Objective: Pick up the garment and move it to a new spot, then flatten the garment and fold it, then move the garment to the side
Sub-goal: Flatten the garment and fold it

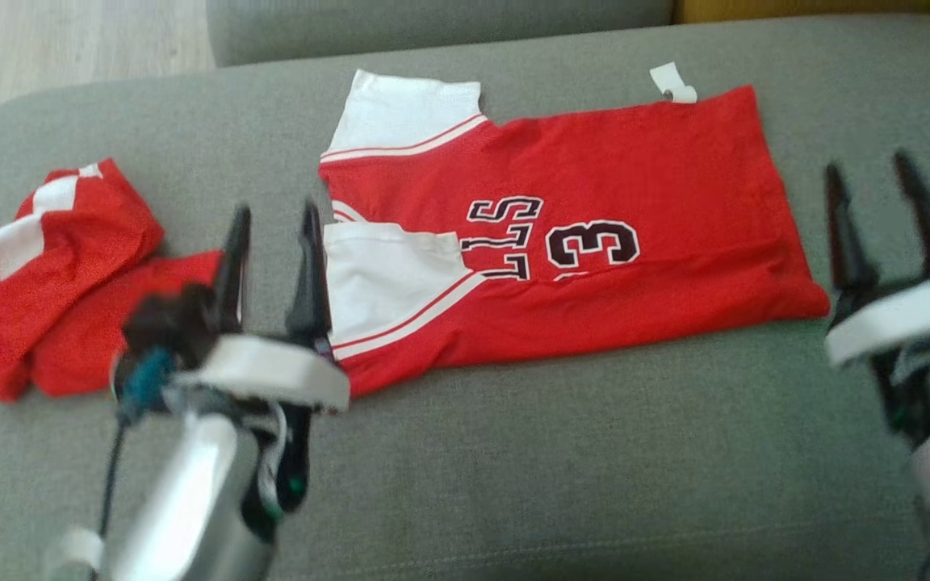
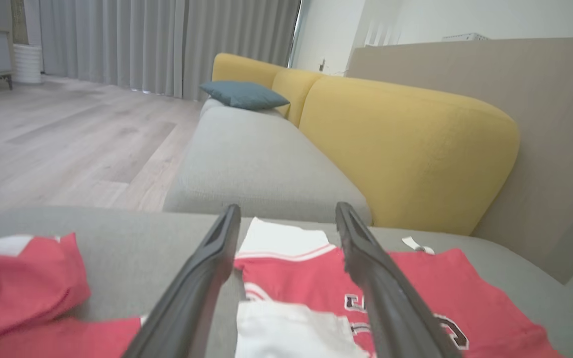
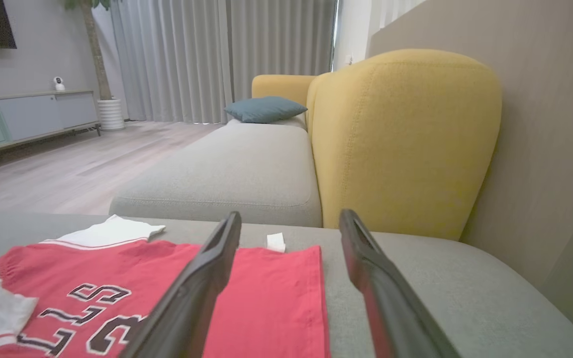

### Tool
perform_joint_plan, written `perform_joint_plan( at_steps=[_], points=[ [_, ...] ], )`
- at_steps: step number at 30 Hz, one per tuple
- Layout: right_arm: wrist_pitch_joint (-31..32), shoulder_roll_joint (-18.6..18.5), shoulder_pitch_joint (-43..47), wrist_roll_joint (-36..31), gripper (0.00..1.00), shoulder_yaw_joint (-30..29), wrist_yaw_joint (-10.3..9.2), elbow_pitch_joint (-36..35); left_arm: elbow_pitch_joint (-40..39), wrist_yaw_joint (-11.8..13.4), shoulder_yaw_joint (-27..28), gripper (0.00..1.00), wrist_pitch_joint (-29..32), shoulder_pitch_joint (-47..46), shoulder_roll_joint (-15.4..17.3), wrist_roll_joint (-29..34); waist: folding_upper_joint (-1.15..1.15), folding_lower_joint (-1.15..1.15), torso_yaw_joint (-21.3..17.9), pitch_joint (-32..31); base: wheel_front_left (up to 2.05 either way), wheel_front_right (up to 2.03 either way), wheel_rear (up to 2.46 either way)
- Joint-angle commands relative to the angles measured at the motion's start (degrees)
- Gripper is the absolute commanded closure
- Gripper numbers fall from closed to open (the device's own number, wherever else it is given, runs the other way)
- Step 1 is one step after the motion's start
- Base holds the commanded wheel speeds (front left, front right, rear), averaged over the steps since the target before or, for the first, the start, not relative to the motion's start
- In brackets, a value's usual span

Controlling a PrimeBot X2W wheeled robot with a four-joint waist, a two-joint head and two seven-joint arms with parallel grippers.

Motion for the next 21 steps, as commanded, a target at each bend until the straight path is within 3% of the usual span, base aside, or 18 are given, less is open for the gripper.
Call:
perform_joint_plan(
  at_steps=[1,6,13,21],
  points=[
    [-0.6,2.2,3.7,-4.5,0.00,-2.1,0.37,-4.9,-1.9,-0.6,3.8,0.00,-0.3,0.4,-1.2,1.5,0.00,0.00,-0.3,-0.9,0.00,0.00,0.00],
    [-0.6,8.1,10.6,-11.9,0.00,-7.6,0.37,-10.5,1.8,-3.0,4.6,0.00,-0.3,5.6,-4.3,5.3,0.00,0.00,-0.5,-1.3,0.00,0.00,0.00],
    [-0.2,9.5,11.8,-14.1,0.00,-10.0,0.37,-13.9,8.1,-4.9,4.8,0.00,-0.3,5.2,-5.6,7.5,0.00,0.00,-0.9,-0.8,0.00,0.00,0.00],
    [1.4,8.9,11.5,-14.2,0.00,-11.0,0.37,-17.4,21.9,-2.4,3.9,0.00,3.5,1.3,-5.5,9.0,0.00,0.00,-2.4,1.0,0.00,0.00,0.00]
  ],
)
